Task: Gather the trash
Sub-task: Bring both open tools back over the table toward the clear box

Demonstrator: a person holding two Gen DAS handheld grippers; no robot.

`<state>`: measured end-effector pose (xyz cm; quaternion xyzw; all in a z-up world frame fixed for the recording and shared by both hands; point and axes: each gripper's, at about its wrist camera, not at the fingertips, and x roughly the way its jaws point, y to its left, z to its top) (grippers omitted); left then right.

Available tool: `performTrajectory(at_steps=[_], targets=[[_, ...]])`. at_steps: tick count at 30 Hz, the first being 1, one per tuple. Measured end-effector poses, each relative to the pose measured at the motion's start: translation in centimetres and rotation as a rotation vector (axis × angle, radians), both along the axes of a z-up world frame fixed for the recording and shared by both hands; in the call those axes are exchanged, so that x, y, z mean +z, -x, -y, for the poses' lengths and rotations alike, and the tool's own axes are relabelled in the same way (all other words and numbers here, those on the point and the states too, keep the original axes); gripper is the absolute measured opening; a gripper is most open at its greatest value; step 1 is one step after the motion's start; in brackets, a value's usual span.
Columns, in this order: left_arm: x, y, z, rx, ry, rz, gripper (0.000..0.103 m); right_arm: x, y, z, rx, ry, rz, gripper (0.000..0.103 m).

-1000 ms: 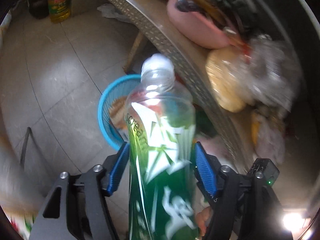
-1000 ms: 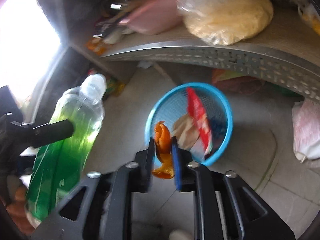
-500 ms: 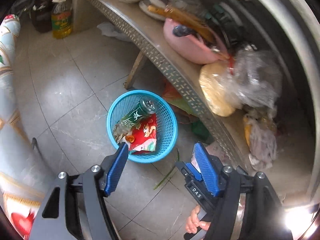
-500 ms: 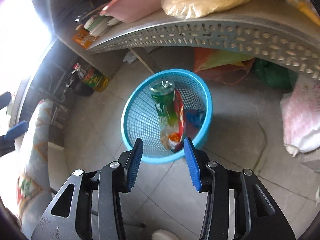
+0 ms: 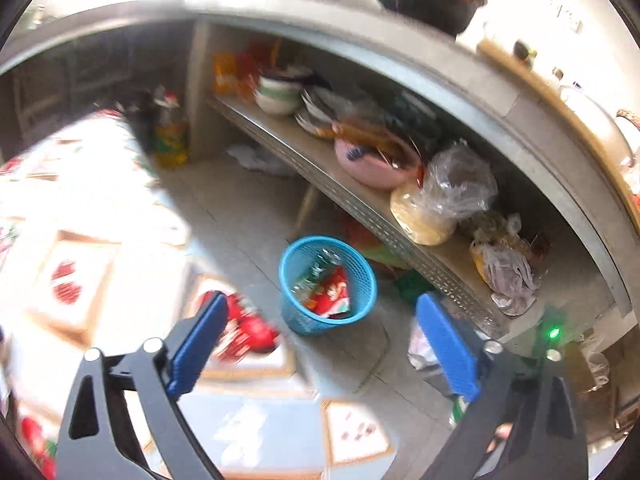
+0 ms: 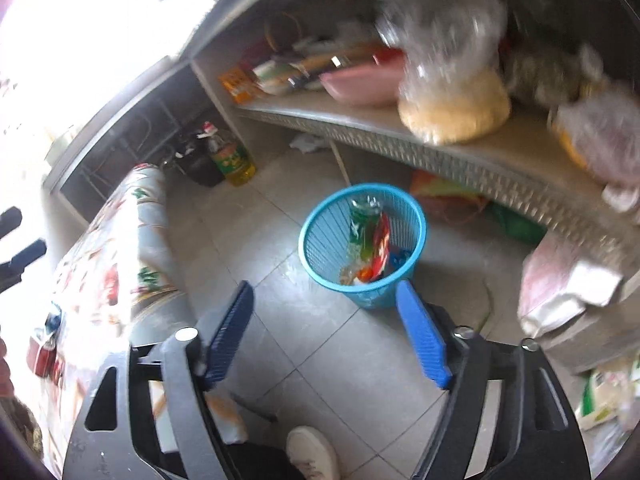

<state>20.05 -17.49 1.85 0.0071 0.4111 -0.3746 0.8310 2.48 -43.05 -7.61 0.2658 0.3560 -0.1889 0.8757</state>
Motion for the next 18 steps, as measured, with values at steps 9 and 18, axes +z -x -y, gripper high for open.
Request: performTrajectory(at_steps=[9,18], targets=[[1.0,5.2,-11.0,0.169,0.044,0.039,0.097,5.4,0.1,-9.6,0.163,0.101,-0.011,0.095],[1.3,8.0,-19.9,0.387,0.053,0.063,0.097,6.4,-0.9,-18.5,0.324,0.234,-0.075,0.095]])
